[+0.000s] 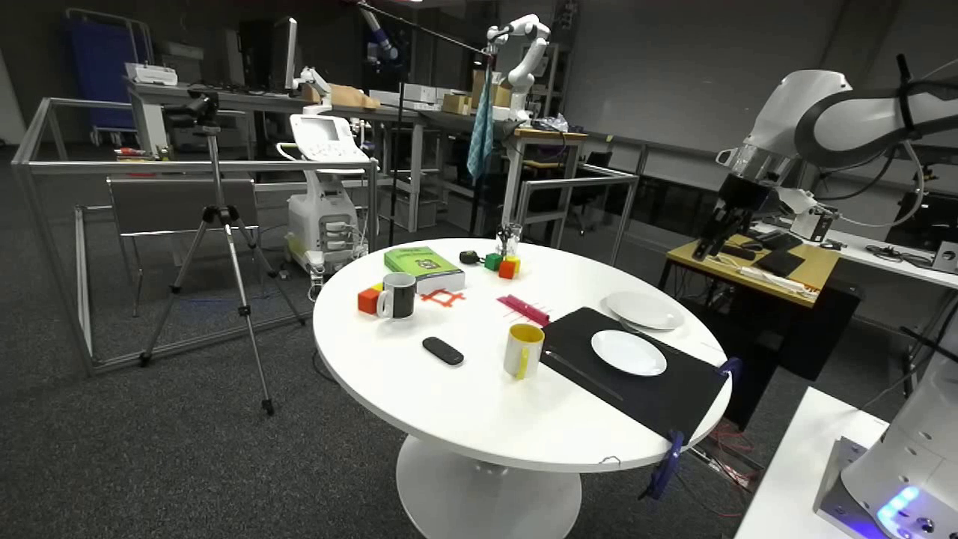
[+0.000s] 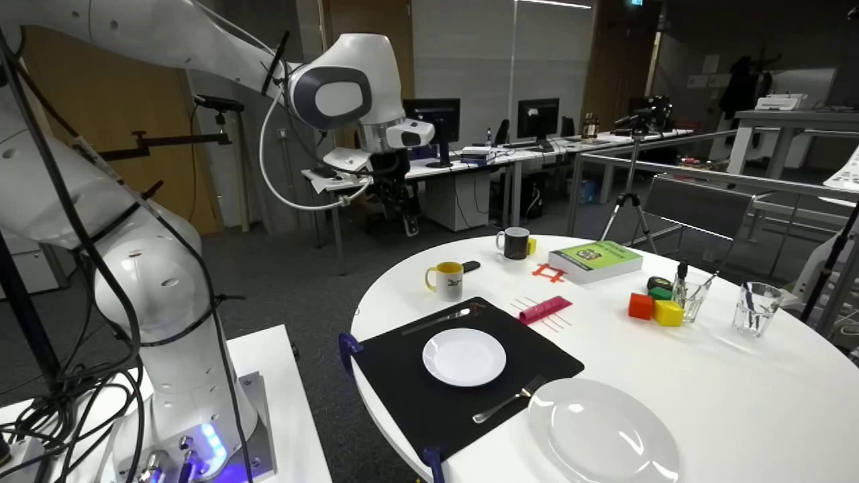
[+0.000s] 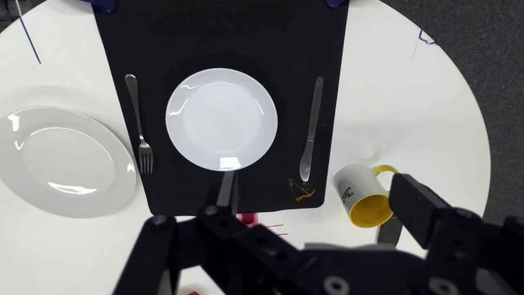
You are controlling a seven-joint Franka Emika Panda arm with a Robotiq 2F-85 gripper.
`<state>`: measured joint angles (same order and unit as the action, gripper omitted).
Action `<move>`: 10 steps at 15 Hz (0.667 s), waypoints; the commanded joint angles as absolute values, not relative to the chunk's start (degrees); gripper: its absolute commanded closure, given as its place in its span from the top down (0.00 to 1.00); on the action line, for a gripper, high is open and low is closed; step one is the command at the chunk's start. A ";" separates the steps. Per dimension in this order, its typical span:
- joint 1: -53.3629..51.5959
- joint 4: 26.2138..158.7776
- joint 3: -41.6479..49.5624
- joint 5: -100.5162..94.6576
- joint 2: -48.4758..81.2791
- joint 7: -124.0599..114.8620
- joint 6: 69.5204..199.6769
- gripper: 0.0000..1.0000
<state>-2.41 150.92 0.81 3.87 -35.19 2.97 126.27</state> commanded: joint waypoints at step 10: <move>-2.29 143.41 18.30 15.66 -30.95 27.10 119.35 1.00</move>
